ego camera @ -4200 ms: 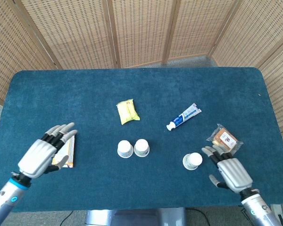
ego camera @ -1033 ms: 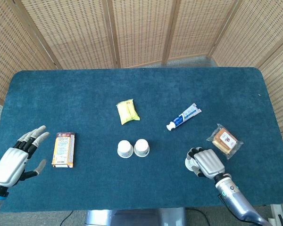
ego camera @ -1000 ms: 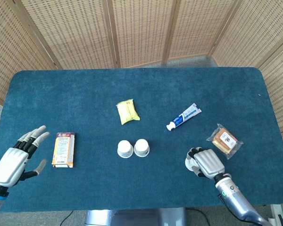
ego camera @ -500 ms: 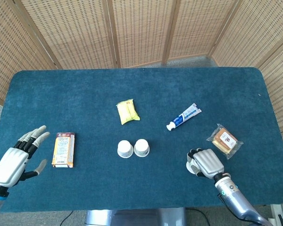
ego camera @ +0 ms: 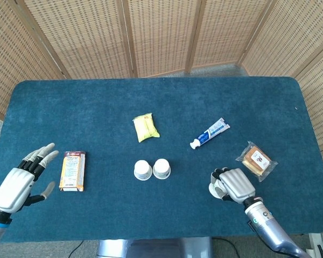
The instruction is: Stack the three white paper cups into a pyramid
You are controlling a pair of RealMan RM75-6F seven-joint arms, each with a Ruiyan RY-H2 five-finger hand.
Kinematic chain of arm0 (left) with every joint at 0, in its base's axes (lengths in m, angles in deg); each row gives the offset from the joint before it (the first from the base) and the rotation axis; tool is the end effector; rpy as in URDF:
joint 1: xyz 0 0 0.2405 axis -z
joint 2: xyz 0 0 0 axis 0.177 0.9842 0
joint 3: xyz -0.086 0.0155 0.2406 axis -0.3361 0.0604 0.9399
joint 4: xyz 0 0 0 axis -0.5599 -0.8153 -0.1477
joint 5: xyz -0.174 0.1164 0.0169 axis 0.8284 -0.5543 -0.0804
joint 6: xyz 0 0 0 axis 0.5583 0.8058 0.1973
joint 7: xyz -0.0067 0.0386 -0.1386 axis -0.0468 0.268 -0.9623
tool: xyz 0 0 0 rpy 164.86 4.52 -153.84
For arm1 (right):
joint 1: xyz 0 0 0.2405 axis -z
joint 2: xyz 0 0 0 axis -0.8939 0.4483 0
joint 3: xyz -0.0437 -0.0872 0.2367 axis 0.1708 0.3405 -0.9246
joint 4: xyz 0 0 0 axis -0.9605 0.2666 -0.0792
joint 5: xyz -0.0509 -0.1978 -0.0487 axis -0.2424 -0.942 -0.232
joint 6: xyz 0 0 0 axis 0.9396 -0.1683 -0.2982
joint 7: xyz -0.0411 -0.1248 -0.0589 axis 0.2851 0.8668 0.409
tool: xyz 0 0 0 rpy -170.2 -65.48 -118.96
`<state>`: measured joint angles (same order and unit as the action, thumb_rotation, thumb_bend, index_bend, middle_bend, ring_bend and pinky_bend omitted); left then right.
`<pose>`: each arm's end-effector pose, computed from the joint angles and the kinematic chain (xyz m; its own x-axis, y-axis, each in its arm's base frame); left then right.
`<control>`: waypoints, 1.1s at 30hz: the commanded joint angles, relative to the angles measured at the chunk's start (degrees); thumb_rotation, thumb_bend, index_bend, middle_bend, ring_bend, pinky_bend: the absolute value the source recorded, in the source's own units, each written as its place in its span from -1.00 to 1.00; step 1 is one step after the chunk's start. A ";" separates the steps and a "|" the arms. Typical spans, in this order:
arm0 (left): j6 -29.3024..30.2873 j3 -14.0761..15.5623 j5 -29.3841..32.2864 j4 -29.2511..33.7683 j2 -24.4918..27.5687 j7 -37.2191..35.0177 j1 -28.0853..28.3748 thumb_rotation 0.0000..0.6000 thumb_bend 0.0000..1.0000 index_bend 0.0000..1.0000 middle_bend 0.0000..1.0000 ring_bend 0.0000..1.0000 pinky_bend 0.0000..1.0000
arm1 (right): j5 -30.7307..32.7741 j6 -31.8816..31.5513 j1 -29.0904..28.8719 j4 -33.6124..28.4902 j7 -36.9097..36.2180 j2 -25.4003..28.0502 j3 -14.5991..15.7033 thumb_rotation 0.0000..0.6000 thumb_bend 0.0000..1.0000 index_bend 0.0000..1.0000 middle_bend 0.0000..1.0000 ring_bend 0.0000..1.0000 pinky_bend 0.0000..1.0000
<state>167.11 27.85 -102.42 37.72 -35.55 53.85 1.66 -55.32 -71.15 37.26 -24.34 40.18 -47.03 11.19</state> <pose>-0.2345 0.1849 0.1597 0.2685 0.1140 0.9565 0.9174 -0.3331 -0.2178 -0.2038 -0.2398 0.0529 0.4521 -0.3562 0.8177 -0.8738 -0.3607 0.3260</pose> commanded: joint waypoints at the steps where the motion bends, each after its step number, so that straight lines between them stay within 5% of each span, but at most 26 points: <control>1: -0.01 -0.05 -0.11 0.10 0.05 0.12 0.07 1.00 -0.02 -1.00 -1.00 -1.00 -0.75 | -0.96 -0.77 -0.25 -1.20 -0.92 0.74 -0.79 1.00 0.05 -0.10 -0.15 -0.15 0.71; 17: 0.57 0.41 -1.12 0.91 0.48 0.66 -0.41 1.00 -0.02 -1.00 -1.00 -1.00 -0.75 | -4.35 -0.49 -3.94 -7.87 -3.30 2.87 -4.89 1.00 0.05 -0.11 -0.16 -0.16 0.71; 33: 1.58 1.00 -1.61 0.56 1.19 -0.14 -1.32 1.00 -0.02 -1.00 -1.00 -1.00 -0.75 | -1.03 3.40 -9.71 -9.69 1.05 0.22 -8.10 1.00 0.05 -0.11 -0.16 -0.16 0.71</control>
<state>168.65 28.83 -104.01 38.30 -34.39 53.74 0.37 -56.67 -68.03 27.88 -33.94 40.92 -46.55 3.32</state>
